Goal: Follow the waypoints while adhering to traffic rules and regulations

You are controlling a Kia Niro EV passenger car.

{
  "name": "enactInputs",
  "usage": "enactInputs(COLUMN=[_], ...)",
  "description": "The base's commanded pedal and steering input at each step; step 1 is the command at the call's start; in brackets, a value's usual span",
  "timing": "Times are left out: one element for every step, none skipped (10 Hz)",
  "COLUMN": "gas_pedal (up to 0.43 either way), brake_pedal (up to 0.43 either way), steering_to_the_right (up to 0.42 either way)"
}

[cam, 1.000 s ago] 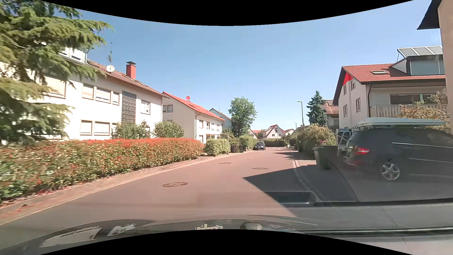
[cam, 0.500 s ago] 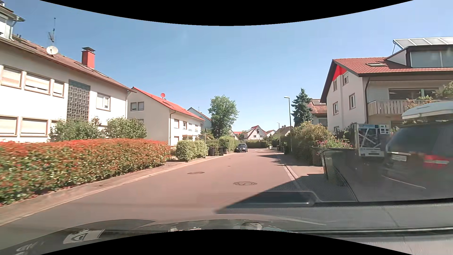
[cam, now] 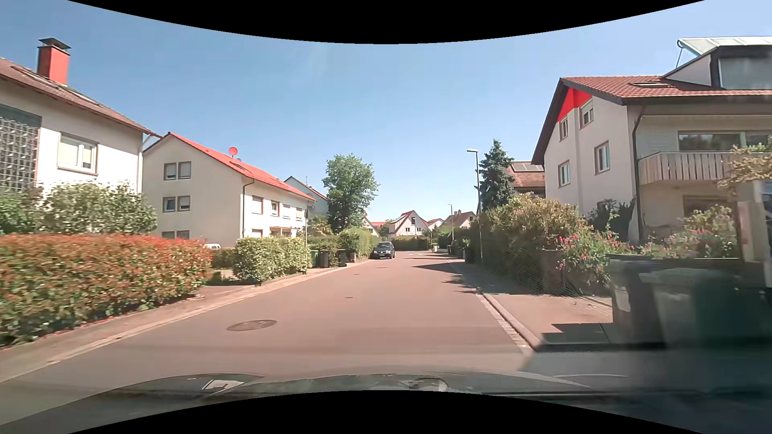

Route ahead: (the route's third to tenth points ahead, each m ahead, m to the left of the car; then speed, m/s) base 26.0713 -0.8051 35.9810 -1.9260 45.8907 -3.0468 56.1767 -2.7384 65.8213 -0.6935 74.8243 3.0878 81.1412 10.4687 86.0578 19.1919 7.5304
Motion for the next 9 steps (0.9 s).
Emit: enactInputs(gas_pedal=[0.098,0.098,0.098,0.098,0.098,0.098,0.098,0.098,0.098], brake_pedal=[0.000,0.000,0.000,0.000,0.000,0.000,0.000,0.000,0.000], steering_to_the_right=[0.074,0.069,0.064,0.057,0.050,0.045,0.043,0.041,0.037])
